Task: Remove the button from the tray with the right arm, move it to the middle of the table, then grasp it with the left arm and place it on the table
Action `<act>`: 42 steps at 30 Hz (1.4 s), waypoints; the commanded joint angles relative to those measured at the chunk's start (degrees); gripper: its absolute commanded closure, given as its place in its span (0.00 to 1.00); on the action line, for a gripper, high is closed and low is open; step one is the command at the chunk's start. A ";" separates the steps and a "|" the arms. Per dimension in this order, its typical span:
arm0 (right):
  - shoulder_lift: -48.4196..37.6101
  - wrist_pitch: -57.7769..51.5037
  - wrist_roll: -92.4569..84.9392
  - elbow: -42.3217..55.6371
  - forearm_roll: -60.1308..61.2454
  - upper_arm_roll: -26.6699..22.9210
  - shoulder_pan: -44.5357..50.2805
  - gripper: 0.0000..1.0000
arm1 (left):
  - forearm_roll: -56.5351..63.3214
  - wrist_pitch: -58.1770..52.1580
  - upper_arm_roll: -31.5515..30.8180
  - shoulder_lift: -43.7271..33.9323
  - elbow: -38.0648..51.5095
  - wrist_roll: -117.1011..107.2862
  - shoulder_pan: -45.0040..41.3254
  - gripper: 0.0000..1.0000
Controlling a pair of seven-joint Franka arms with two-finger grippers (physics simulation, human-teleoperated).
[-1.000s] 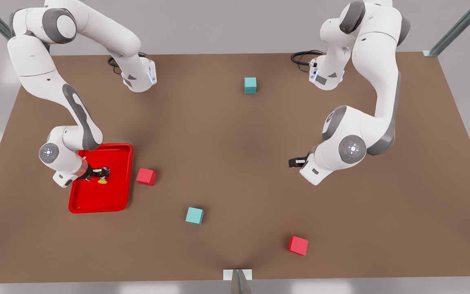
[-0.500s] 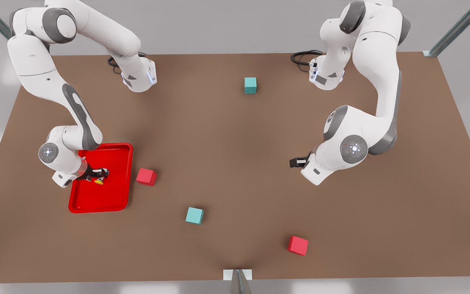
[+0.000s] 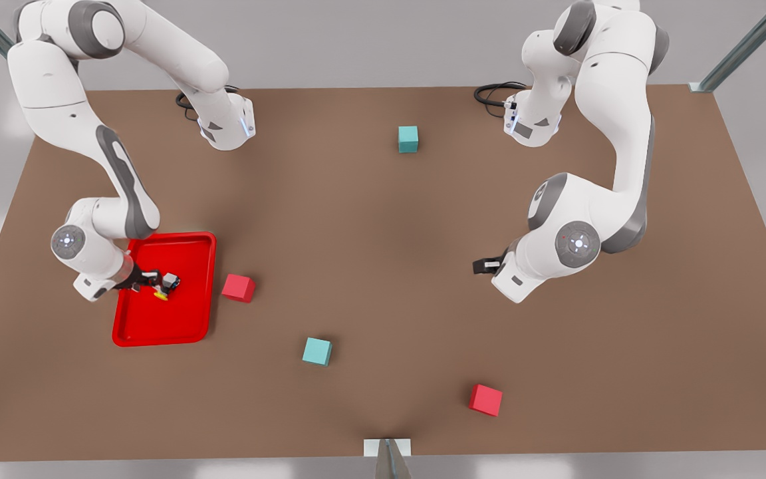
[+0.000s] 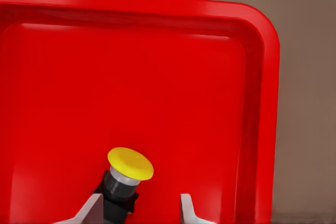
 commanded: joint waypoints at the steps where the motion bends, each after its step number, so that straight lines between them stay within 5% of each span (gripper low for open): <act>1: -0.19 -0.67 5.14 -1.03 0.09 0.09 -0.52 0.35 | 0.06 0.03 -0.02 -0.06 0.03 0.09 -0.03 0.00; 3: 0.07 -0.40 14.97 -2.08 0.09 0.26 -0.52 0.34 | 0.06 0.03 -0.02 -0.06 0.03 0.09 -0.03 0.00; 6: 1.57 0.56 28.78 -2.26 0.18 7.03 -5.79 0.28 | 0.06 -0.06 0.07 -0.15 0.03 0.18 0.06 0.00; 7: 2.18 1.53 29.22 -2.35 0.18 7.56 -6.32 0.02 | 0.06 -0.14 0.07 -0.24 0.03 0.09 -0.03 0.00; 28: 6.31 6.45 29.05 -1.73 -9.75 6.94 -8.69 0.07 | 0.15 0.12 0.07 0.29 -0.06 0.09 0.14 0.00; 30: 6.31 6.45 29.05 -1.91 -9.84 6.85 -8.69 0.41 | 0.15 0.12 0.07 0.55 -0.06 0.09 0.14 0.00; 42: 5.61 5.92 29.05 -2.17 -10.28 6.85 -8.34 0.64 | 1.29 0.12 0.07 0.47 -0.06 0.18 0.32 0.00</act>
